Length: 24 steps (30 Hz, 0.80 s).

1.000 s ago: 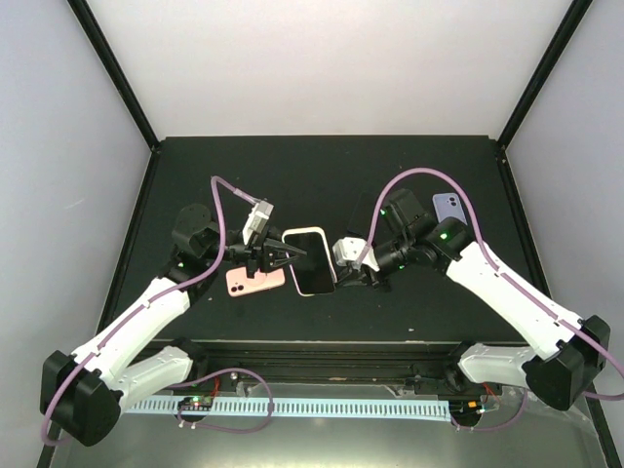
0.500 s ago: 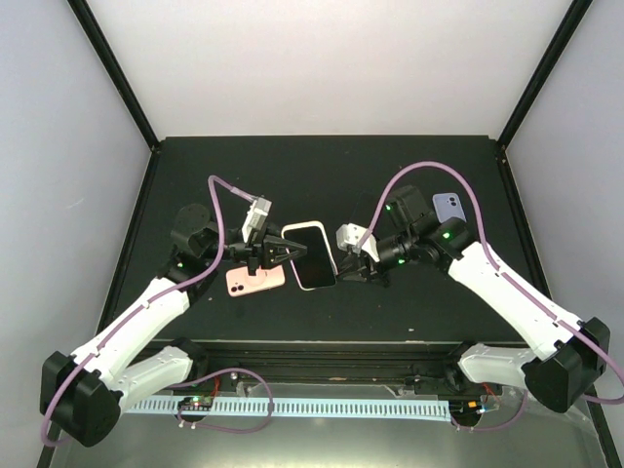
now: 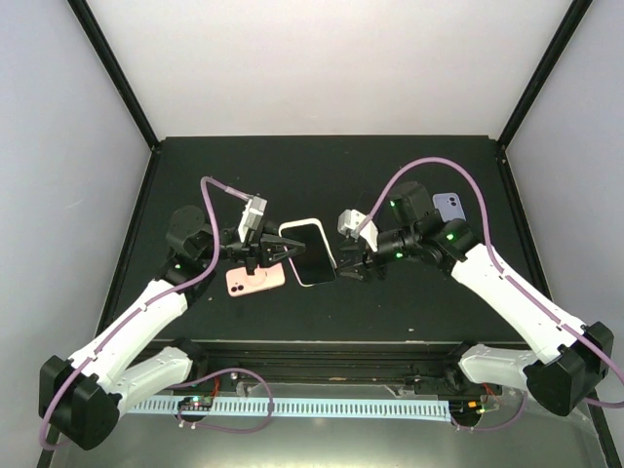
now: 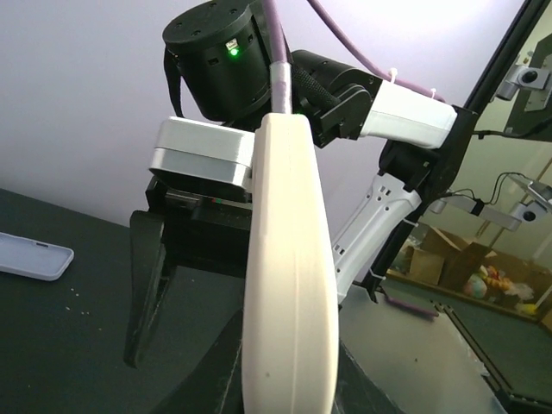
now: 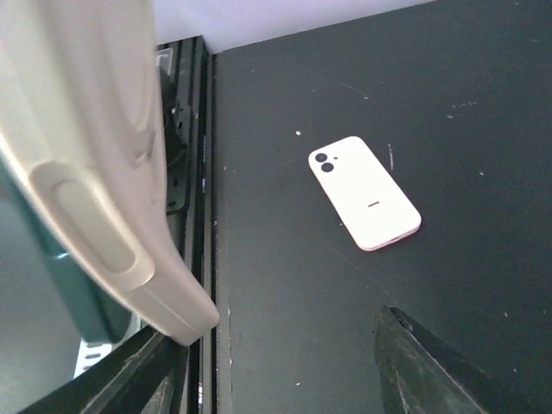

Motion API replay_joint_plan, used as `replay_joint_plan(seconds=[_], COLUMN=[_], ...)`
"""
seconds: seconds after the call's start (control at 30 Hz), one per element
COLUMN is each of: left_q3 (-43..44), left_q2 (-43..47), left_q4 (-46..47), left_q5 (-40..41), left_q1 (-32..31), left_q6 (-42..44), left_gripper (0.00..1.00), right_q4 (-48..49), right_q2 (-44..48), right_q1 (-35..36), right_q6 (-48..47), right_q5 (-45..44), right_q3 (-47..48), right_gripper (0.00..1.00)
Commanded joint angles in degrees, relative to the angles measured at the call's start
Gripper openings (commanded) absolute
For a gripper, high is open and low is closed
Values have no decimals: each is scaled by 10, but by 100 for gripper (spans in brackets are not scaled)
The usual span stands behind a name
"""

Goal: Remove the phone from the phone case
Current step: Remove the phone case from the phone.

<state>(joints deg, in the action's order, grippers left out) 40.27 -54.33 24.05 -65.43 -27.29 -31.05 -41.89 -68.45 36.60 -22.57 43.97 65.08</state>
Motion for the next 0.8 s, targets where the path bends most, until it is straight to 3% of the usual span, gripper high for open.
replay_joint_plan(seconds=[0.0,0.17,0.3,0.47,0.67,0.77], left_q3=[13,13,12,11,11,10], left_q2=[13,11,4,-5,-8,-10], left_q4=[16,18,19,20,19,20], left_q5=[-92,-89,-81,-74,-73,-72], left_q1=[-22,-23,-23,-23,-23,-23], left_q6=[-34,-36,-37,-39,-40,-39], left_gripper=[2,2,2,2,2,2], right_q4=[160,198,196,207,205,200], right_q2=[-5,-8,-11,-9,-8,-3], right_q1=[-10,-11,-10,-10,-10,-10], right_q6=[62,102,110,126,137,115], right_q5=[-84,-121,-52,52,115,201], right_q3=[31,35,53,69,72,62], right_gripper=[67,78,80,75,73,68])
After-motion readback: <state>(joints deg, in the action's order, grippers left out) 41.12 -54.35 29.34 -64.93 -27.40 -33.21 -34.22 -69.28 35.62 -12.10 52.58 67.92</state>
